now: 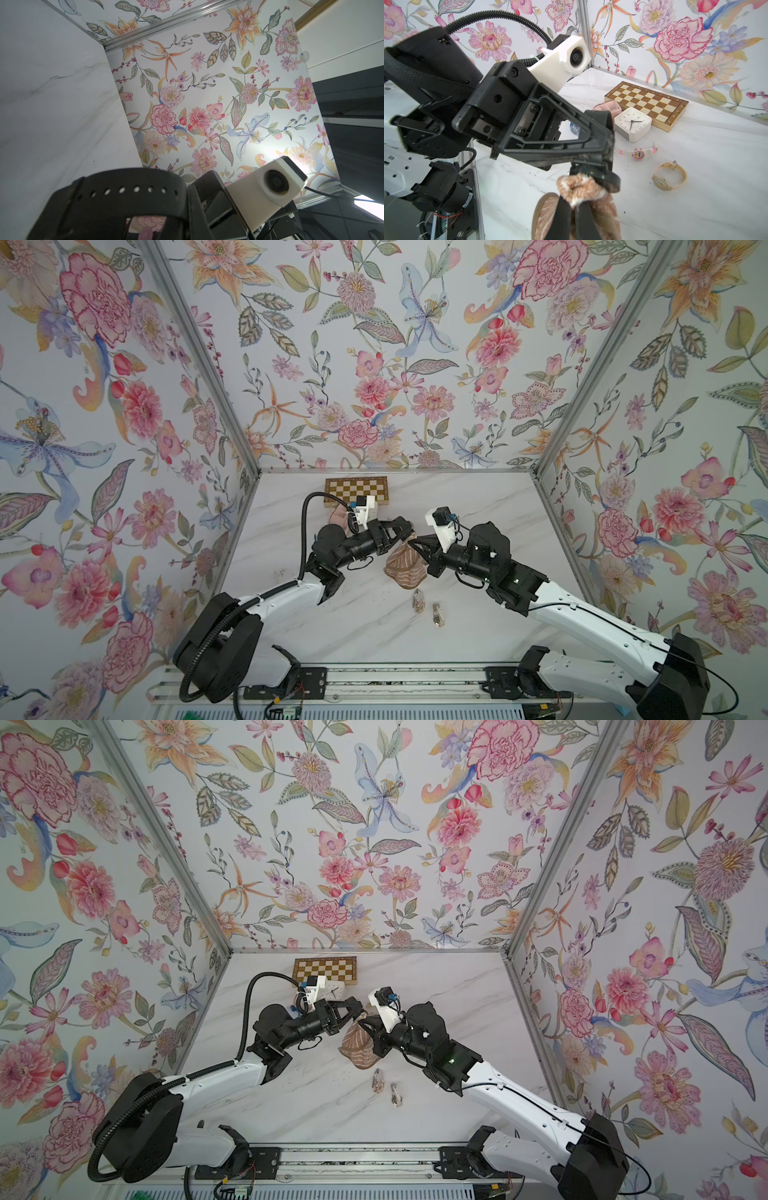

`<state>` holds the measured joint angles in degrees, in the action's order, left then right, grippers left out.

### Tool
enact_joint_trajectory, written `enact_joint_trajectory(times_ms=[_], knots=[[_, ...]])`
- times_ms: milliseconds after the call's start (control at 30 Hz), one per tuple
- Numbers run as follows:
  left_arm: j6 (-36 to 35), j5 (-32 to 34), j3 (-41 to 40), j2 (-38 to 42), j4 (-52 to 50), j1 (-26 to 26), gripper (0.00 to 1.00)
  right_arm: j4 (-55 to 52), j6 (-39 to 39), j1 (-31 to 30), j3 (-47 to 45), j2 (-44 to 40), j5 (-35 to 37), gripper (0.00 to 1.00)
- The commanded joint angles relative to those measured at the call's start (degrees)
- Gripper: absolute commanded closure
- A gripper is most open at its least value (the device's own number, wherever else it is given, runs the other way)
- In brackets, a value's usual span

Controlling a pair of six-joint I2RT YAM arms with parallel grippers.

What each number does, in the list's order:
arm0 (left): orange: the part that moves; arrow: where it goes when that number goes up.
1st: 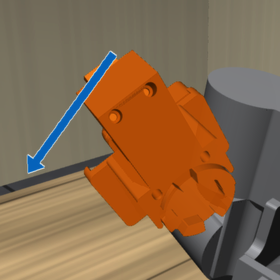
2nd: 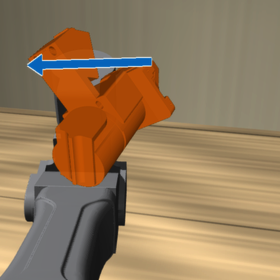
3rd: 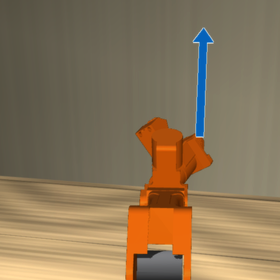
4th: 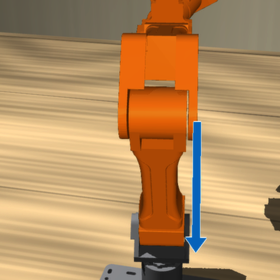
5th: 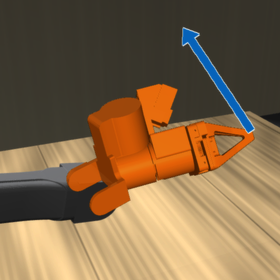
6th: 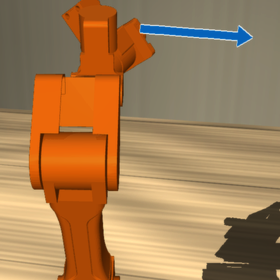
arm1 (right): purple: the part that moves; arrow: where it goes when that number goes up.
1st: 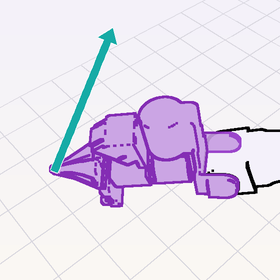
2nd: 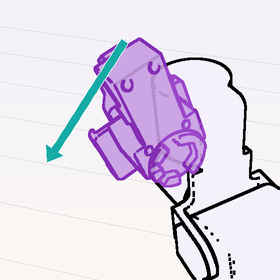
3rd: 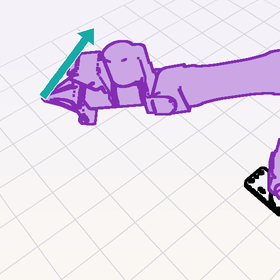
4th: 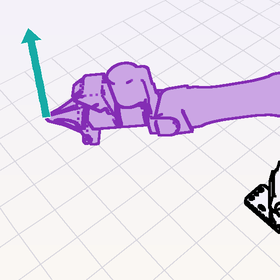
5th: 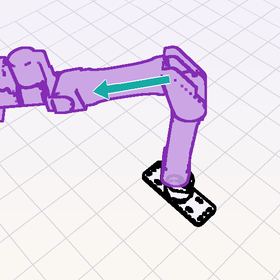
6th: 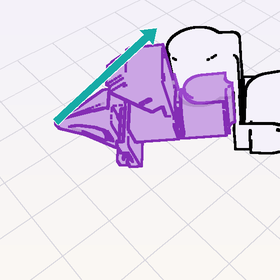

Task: Wipe the watch dial
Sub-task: Wipe the dirt from the watch dial.

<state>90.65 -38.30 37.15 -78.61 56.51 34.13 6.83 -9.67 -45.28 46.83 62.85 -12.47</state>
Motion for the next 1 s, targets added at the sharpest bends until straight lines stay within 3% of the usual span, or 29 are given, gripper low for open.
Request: enact_joint_trajectory(times_ms=[0,333,567,767,967], knots=[[5.1,1.4,-0.4,-0.1,6.1,-0.4,1.0,0.7,0.5,2.1,-0.5,-1.9,0.4,1.0],[8.8,2.6,-1.3,-0.8,9.6,-0.4,1.0,2.5,0.0,-1.7,1.0,0.5,0.0,1.0],[9.5,2.7,-1.6,-0.8,10.7,-0.5,1.0,2.3,-0.5,1.2,-0.9,-1.0,0.0,1.0],[9.7,2.9,-1.6,-1.2,11.4,-0.4,1.0,3.2,-0.3,-2.6,1.0,1.5,-0.5,1.0],[9.8,2.8,-2.1,-0.8,11.7,-0.5,1.0,1.8,0.2,1.0,-0.5,-0.7,0.7,1.0]])
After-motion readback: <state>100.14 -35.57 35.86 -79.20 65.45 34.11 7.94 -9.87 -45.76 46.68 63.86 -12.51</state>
